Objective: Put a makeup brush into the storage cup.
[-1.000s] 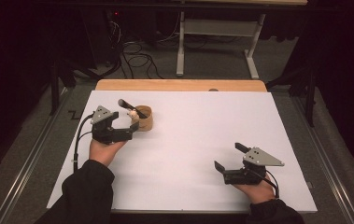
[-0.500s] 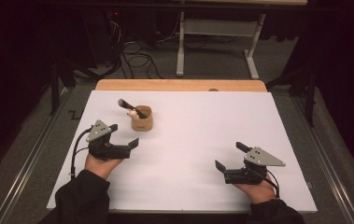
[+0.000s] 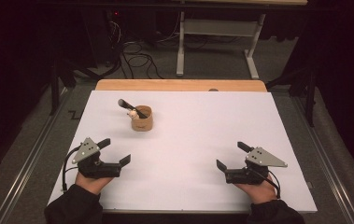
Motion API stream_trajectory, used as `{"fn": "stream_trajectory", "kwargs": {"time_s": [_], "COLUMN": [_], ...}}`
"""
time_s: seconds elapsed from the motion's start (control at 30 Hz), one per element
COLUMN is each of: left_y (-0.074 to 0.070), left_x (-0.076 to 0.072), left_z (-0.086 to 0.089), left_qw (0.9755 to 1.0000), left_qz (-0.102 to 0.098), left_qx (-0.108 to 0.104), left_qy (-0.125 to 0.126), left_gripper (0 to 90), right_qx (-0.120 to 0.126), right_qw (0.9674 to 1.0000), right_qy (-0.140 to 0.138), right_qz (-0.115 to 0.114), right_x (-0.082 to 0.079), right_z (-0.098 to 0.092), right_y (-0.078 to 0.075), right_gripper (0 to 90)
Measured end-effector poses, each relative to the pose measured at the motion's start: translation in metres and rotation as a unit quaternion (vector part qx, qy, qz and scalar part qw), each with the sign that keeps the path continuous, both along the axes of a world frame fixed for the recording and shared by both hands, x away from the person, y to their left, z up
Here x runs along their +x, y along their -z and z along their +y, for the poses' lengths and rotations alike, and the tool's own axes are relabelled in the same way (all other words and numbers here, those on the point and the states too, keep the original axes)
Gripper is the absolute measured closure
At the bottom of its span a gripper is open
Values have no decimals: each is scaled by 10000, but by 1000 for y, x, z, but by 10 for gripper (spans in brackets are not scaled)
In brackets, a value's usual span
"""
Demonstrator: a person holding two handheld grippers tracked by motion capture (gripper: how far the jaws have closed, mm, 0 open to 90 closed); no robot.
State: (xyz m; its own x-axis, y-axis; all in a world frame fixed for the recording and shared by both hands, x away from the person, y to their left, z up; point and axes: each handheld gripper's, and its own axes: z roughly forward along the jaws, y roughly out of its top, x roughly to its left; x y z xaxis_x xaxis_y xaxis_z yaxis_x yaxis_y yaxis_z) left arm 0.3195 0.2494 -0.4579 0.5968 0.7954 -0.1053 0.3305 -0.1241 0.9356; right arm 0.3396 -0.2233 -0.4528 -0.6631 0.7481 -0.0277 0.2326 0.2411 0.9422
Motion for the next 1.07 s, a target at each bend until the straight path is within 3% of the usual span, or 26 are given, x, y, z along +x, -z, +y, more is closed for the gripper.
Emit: {"fn": "stream_trajectory", "kwargs": {"time_s": [0.13,0.37,0.67,1.07], "left_y": [0,2,1,2], "left_x": [-4,2,3,4], "left_z": [-5,-13,-10,-11], "left_qw": [9996,9984,9987,9989], "left_qz": [-140,-267,-286,-239], "left_qx": [206,291,147,170], "left_qy": [153,411,408,368], "left_gripper": [2,2,2,2], "right_qx": [23,76,98,59], "right_qw": [10000,9999,9996,9997], "right_qy": [29,120,234,209], "right_qz": [-10,-42,-131,-115], "right_x": [0,0,-3,-3], "right_z": [-2,-5,-6,-6], "right_y": [0,-2,-3,-2], "right_gripper": [2,2,2,2]}}
